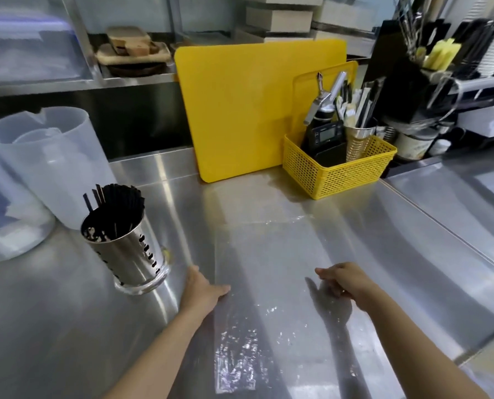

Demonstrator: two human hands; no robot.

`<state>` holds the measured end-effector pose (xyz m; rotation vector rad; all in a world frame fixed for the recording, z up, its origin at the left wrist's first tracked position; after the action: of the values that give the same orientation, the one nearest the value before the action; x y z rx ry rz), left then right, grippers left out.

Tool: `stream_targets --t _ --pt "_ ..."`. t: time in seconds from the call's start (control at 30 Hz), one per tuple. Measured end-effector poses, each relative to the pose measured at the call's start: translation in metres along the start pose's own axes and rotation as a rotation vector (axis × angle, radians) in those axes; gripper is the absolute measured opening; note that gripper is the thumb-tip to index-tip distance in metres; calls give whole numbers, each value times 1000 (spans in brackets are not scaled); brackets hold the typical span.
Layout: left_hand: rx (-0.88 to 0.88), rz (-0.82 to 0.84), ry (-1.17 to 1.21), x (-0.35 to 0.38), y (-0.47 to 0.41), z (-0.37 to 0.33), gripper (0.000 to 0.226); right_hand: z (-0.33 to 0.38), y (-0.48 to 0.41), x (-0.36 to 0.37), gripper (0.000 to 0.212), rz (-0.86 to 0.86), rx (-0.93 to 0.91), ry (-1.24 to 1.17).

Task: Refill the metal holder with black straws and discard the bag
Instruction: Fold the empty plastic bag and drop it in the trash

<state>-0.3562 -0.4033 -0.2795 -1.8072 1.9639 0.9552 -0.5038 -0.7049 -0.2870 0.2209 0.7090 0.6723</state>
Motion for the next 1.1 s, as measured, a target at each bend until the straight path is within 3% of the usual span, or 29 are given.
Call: stream_targets --t 0.07,0.13,0.27,0.4,0.5,0.6,0.77,1.1 --pt "-69 54 27 3 0 4 58 2 3 5 21 88 -5 -41" --pt "-95 130 73 7 3 3 21 3 5 8 19 150 8 -103" --pt "-70 172 54 10 6 3 20 2 5 11 10 216 37 -245" --pt "-119 118 283 8 4 2 7 3 5 12 22 262 57 -359" --pt "-303 229 493 15 10 8 23 6 8 11 26 299 77 -408" --pt "-318 322 460 20 14 12 24 5 6 8 31 328 77 -419" --pt "-229 269 374 22 12 11 8 0 2 3 25 372 28 -323" --pt "-260 176 609 10 10 9 24 -5 -14 -17 18 302 5 -458"
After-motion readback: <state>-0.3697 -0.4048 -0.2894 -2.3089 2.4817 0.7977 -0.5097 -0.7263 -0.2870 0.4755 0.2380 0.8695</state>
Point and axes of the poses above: each hand's wrist, its own y-axis away from the middle knuckle, its own x-axis out of the palm, z = x × y, the point moved 9 cm from there along -y, towards the middle knuckle, and after that the axes turned 15 degrees about -z, right-handed, at the moved point
